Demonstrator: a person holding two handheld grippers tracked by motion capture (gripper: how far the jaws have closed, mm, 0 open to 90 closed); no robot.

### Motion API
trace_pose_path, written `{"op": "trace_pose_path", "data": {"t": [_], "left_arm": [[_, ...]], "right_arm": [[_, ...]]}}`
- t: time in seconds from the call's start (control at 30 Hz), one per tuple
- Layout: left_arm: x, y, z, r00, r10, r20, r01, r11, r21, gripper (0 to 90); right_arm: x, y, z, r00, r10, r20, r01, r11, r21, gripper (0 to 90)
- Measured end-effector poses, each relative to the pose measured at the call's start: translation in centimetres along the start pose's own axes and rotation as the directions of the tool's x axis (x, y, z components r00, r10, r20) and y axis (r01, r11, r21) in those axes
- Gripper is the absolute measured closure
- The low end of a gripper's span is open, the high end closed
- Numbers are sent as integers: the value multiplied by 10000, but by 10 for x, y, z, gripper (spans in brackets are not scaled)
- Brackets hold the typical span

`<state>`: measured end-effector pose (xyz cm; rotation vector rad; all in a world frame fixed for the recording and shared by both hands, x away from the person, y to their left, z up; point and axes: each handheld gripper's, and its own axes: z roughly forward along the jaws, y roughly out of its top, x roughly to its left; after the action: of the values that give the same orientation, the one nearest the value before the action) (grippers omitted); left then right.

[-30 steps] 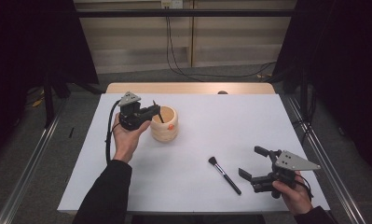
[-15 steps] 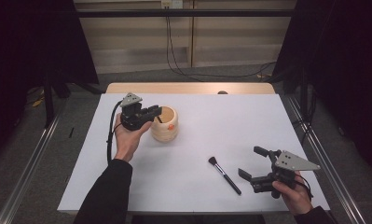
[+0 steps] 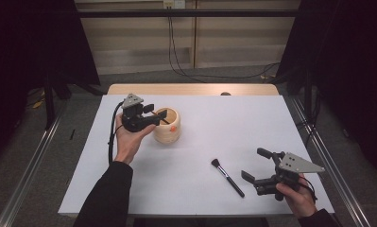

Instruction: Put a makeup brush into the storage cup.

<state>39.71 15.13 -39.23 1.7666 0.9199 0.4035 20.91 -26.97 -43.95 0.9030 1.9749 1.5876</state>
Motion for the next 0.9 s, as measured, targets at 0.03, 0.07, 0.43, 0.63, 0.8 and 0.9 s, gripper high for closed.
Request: {"op": "trace_pose_path", "data": {"t": [0.03, 0.07, 0.43, 0.63, 0.8, 0.9], "left_arm": [[0, 0, 0, 10000, 8, -29, -8, 10000, 2, 337], [0, 0, -1, 10000, -38, 32, 38, 10000, -64, 300], [-2, -2, -9, 10000, -56, -41, 55, 9995, -325, 38], [-2, -3, -17, 9997, 48, -241, -60, 9986, -521, 21], [-6, -10, -25, 9987, 333, -395, -361, 9967, -727, 15], [-9, -15, -27, 9974, 301, -654, -355, 9960, -821, 19]], "right_arm": [[0, 0, 0, 10000, -25, -13, 25, 10000, -10, 15], [0, 0, 0, 10000, -6, -24, 6, 10000, 3, 15], [0, 0, 1, 10000, 12, -14, -12, 10000, 2, 15], [0, 0, 2, 10000, 77, -41, -77, 10000, 10, 15], [0, 0, 2, 10000, 38, -75, -38, 10000, -4, 15], [-1, 1, 2, 10000, 42, -46, -42, 10000, 20, 14]]}}
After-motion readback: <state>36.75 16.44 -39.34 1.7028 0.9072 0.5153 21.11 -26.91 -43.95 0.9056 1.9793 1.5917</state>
